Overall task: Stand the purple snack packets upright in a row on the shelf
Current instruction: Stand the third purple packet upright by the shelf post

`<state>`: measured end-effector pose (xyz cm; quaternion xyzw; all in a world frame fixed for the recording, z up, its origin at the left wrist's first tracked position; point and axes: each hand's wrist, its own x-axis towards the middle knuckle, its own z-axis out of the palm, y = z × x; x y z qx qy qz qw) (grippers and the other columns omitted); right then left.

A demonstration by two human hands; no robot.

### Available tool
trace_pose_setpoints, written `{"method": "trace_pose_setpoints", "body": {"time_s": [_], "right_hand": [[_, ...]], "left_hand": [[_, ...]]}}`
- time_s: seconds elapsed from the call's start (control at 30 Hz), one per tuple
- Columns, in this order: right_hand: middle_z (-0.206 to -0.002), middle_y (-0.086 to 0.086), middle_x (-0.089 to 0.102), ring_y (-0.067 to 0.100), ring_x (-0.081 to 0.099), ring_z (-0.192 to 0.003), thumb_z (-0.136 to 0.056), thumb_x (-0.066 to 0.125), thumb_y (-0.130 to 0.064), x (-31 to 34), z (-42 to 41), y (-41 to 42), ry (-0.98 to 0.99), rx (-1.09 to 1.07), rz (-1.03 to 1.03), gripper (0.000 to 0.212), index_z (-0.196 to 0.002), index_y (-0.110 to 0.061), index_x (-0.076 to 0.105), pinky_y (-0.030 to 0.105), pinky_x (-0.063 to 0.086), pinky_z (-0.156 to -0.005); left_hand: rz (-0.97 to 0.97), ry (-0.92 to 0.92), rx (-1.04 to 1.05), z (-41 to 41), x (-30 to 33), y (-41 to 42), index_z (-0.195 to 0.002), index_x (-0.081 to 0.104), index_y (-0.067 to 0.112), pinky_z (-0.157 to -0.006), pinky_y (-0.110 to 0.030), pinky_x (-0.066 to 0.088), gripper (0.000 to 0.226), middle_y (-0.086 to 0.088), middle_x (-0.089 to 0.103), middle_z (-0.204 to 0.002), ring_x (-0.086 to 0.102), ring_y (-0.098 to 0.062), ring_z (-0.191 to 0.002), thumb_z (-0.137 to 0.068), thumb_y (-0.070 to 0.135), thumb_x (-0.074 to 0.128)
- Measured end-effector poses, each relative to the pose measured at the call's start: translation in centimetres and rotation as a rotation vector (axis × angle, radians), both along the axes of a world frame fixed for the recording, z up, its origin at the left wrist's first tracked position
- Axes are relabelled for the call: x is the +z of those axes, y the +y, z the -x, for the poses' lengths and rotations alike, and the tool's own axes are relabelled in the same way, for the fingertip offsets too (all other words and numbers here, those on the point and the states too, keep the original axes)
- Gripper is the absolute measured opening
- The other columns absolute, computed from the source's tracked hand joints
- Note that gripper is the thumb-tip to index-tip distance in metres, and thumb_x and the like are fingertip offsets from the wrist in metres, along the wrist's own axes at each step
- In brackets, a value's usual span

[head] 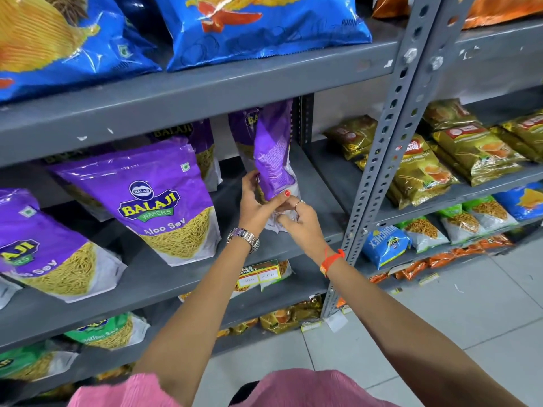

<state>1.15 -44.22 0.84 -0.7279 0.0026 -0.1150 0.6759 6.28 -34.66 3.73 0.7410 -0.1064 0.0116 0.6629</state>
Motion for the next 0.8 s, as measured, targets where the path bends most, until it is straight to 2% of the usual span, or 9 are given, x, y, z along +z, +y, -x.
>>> {"method": "trace_pose_setpoints", "body": {"time_s": [0.07,0.17,0.3,0.37,0.47,0.53,0.63,0.7,0.8], "right_hand": [[-0.09,-0.002,0.066,0.005,0.062,-0.083,-0.074,0.068,-0.017,0.2,0.1,0.0,-0.021,-0.055,0.053,0.024,-0.096,-0.017,0.06,0.016,0.049,-0.079],[-0.086,-0.008,0.049,0.007,0.054,-0.076,-0.075,0.072,-0.015,0.2,-0.4,-0.7,-0.07,-0.217,0.09,0.02,-0.081,-0.02,0.053,0.016,0.045,-0.071],[-0.084,-0.003,0.06,-0.003,0.059,-0.078,-0.084,0.064,-0.013,-0.5,-1.1,-3.4,-0.05,-0.284,-0.076,0.011,-0.09,-0.011,0.055,0.015,0.048,-0.07],[-0.082,0.001,0.061,-0.002,0.06,-0.076,-0.088,0.057,-0.009,-0.6,-1.7,-4.6,-0.029,-0.304,-0.168,0.009,-0.094,-0.007,0.051,0.014,0.048,-0.07],[-0.082,-0.002,0.058,-0.01,0.058,-0.067,-0.091,0.049,-0.004,-0.2,-3.0,-5.1,-0.004,-0.317,-0.327,0.007,-0.092,-0.01,0.046,0.009,0.047,-0.069],[-0.086,-0.002,0.059,-0.009,0.06,-0.069,-0.092,0.047,-0.004,-0.1,-4.0,-5.3,0.008,-0.324,-0.394,0.015,-0.086,-0.017,0.046,0.011,0.048,-0.072],[-0.089,-0.002,0.06,-0.008,0.061,-0.07,-0.093,0.046,-0.004,0.1,-4.9,-5.6,0.0,-0.318,-0.443,0.018,-0.085,-0.021,0.046,0.01,0.051,-0.07],[-0.089,-0.001,0.06,-0.006,0.062,-0.071,-0.092,0.047,-0.005,0.1,-5.1,-5.9,0.0,-0.315,-0.467,0.018,-0.084,-0.021,0.048,0.012,0.051,-0.069],[-0.089,-0.001,0.062,0.007,0.06,-0.08,-0.091,0.049,-0.007,-0.1,-5.1,-6.1,0.012,-0.32,-0.483,0.017,-0.082,-0.02,0.05,0.023,0.049,-0.075]], "left_hand": [[0.023,-0.011,-0.004,0.7,0.0,-0.2,-0.127,0.034,0.006,-0.079,0.0,0.042,0.069,-0.002,0.046,-0.121,0.048,0.007,-0.101,-0.07,0.013,0.073],[0.064,-0.024,0.032,2.1,-0.7,-0.4,-0.122,0.042,0.015,-0.092,-0.017,0.045,0.065,-0.004,0.049,-0.124,0.052,-0.004,-0.106,-0.067,0.045,0.06],[0.224,0.057,0.207,2.5,-0.8,-0.7,-0.107,0.046,0.021,-0.085,-0.028,0.042,0.052,0.001,0.056,-0.09,0.054,-0.012,-0.087,-0.064,0.05,0.048],[0.212,0.058,0.361,1.5,-0.3,-0.3,-0.109,0.051,0.016,-0.097,-0.036,0.037,0.059,0.007,0.058,-0.085,0.054,-0.009,-0.085,-0.06,0.051,0.046],[0.131,0.098,0.453,-0.9,0.2,0.5,-0.122,0.048,0.006,-0.109,-0.04,0.031,0.063,-0.01,0.056,-0.124,0.049,-0.023,-0.117,-0.069,0.04,0.056],[0.14,0.159,0.335,-1.9,0.5,0.9,-0.128,0.04,0.003,-0.107,-0.03,0.036,0.051,-0.013,0.044,-0.138,0.043,-0.025,-0.127,-0.084,0.022,0.056],[0.085,0.149,0.215,-2.4,-0.2,1.4,-0.119,0.048,-0.007,-0.072,0.001,0.043,0.032,-0.001,0.053,-0.112,0.058,0.003,-0.088,-0.09,0.007,0.046],[0.063,0.112,0.254,-2.4,-0.5,1.5,-0.106,0.056,-0.013,-0.059,0.0,0.043,0.026,0.005,0.057,-0.088,0.055,0.017,-0.06,-0.088,0.005,0.05],[0.083,0.063,0.315,-2.1,-0.4,1.4,-0.099,0.06,-0.016,-0.055,-0.001,0.041,0.023,0.009,0.057,-0.079,0.052,0.019,-0.05,-0.083,0.001,0.056]]}}
